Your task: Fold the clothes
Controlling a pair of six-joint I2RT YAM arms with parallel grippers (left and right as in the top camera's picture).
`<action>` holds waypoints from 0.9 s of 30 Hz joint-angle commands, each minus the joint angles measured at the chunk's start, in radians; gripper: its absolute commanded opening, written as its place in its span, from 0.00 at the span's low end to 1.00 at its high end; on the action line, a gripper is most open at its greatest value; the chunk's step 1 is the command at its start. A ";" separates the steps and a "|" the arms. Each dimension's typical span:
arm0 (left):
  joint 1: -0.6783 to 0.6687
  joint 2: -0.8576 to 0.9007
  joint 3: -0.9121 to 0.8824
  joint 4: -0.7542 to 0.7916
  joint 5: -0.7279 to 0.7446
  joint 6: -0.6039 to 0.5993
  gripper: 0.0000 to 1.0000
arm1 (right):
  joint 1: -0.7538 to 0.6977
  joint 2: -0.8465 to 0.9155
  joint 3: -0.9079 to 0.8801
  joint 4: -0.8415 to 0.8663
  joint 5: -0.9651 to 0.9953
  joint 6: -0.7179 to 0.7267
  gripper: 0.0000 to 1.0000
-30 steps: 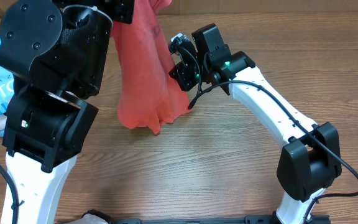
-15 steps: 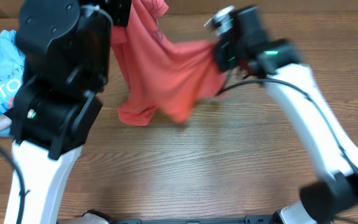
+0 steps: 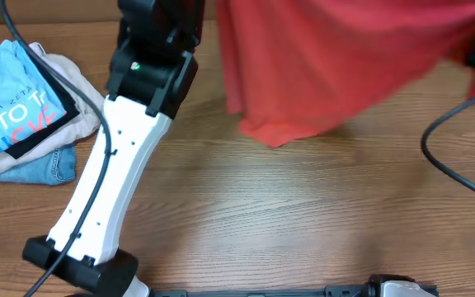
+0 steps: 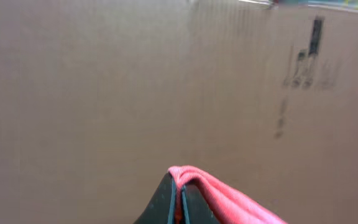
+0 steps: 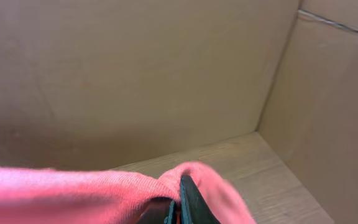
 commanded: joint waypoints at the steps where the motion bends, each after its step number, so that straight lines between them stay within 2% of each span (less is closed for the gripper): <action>1: 0.004 -0.011 0.023 0.007 0.023 -0.093 0.04 | -0.011 -0.032 0.011 -0.005 -0.006 0.007 0.04; 3: 0.005 -0.011 0.023 -0.047 0.013 -0.085 0.06 | -0.008 -0.038 0.011 -0.021 -0.087 -0.016 0.04; 4: 0.007 -0.011 0.023 -0.087 0.006 -0.068 0.15 | -0.008 -0.037 0.011 -0.030 -0.139 -0.022 0.04; 5: 0.011 -0.011 0.023 -0.136 -0.006 -0.048 0.42 | -0.008 -0.037 0.011 -0.042 -0.198 -0.022 0.04; 6: 0.014 -0.011 0.023 -0.202 -0.026 -0.027 0.65 | -0.008 -0.032 0.011 -0.058 -0.280 -0.023 0.04; 8: 0.027 -0.011 0.023 -0.325 -0.084 0.002 0.68 | -0.008 -0.022 0.011 -0.093 -0.414 -0.053 0.04; 9: 0.035 -0.010 0.023 -0.389 -0.118 0.005 0.72 | -0.008 -0.015 0.011 -0.111 -0.475 -0.071 0.04; 10: 0.046 -0.010 0.023 -0.454 -0.149 0.004 0.81 | -0.007 -0.007 0.011 -0.132 -0.527 -0.089 0.04; 14: 0.110 -0.010 0.022 -0.676 -0.173 -0.005 0.91 | 0.025 0.034 0.011 -0.223 -0.657 -0.158 0.04; 16: 0.140 -0.010 0.022 -0.765 -0.163 -0.057 0.93 | 0.061 0.054 0.011 -0.269 -0.665 -0.188 0.04; 22: 0.151 -0.011 0.023 -0.975 0.154 -0.090 0.94 | 0.231 0.138 0.011 -0.357 -0.660 -0.206 0.04; 27: 0.120 -0.012 0.023 -1.130 0.196 -0.090 0.94 | 0.356 0.229 0.011 -0.362 -0.645 -0.182 0.04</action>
